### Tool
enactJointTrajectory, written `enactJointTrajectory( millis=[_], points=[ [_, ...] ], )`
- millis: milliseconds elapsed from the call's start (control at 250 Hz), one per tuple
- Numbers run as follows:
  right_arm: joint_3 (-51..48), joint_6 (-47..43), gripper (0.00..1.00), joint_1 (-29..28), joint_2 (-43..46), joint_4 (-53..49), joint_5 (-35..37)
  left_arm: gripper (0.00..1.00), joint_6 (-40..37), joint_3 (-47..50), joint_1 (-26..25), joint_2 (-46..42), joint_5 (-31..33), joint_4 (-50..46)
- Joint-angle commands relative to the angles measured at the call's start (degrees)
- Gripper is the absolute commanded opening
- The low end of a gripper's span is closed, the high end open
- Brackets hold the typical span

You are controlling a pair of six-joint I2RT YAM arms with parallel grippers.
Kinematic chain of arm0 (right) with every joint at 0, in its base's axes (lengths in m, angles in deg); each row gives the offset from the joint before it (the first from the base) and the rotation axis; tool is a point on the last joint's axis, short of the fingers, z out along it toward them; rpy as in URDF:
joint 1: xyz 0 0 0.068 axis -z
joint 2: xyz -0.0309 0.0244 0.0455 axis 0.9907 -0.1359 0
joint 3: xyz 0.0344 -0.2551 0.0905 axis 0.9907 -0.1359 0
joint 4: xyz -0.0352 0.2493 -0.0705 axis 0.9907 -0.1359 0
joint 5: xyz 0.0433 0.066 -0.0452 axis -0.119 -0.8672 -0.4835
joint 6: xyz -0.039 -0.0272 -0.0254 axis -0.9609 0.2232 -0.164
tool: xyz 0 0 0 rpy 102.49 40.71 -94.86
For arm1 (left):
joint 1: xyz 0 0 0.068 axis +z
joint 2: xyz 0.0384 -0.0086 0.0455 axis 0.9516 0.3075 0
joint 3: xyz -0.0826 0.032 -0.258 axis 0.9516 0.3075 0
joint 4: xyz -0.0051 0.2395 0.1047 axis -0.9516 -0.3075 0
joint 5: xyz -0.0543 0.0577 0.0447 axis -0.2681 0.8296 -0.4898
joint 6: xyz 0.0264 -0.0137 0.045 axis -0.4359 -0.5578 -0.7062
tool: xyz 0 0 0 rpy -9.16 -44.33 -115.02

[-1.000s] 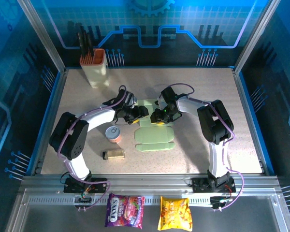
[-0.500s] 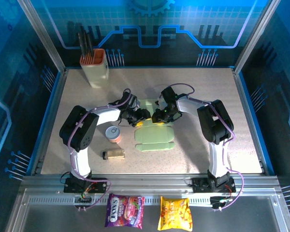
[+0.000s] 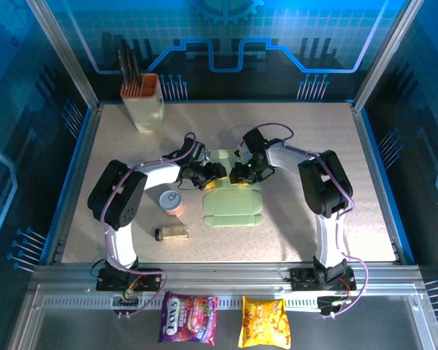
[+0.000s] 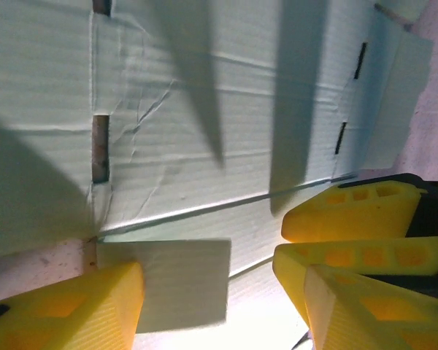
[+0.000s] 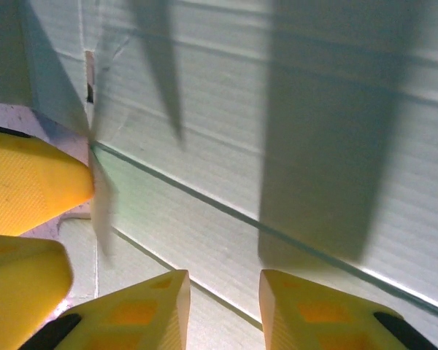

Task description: Fold the paper box

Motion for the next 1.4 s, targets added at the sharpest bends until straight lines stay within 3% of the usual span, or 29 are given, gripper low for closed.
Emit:
enactJointTrajectory(
  millis=[0, 663, 1079, 1395],
  points=[
    [4.71, -1.19, 0.33, 0.26, -0.21, -2.67, 0.21, 0.62, -1.51, -1.01, 2.18, -4.21, 1.27, -1.61],
    [34.87, 3.69, 0.34, 4.75, -21.61, -6.81, -4.30, 0.67, -10.79, -25.08, 8.41, 7.80, 3.12, -17.29],
    [41.81, 4.67, 0.33, 5.50, -28.60, -11.06, -2.08, 0.68, -12.69, -31.77, 9.91, 14.90, 3.80, -21.00],
    [38.24, 3.25, 0.32, 5.41, -27.99, -11.15, -1.04, 0.71, -14.46, -38.60, 9.92, 20.82, 7.60, -26.52]
  ],
)
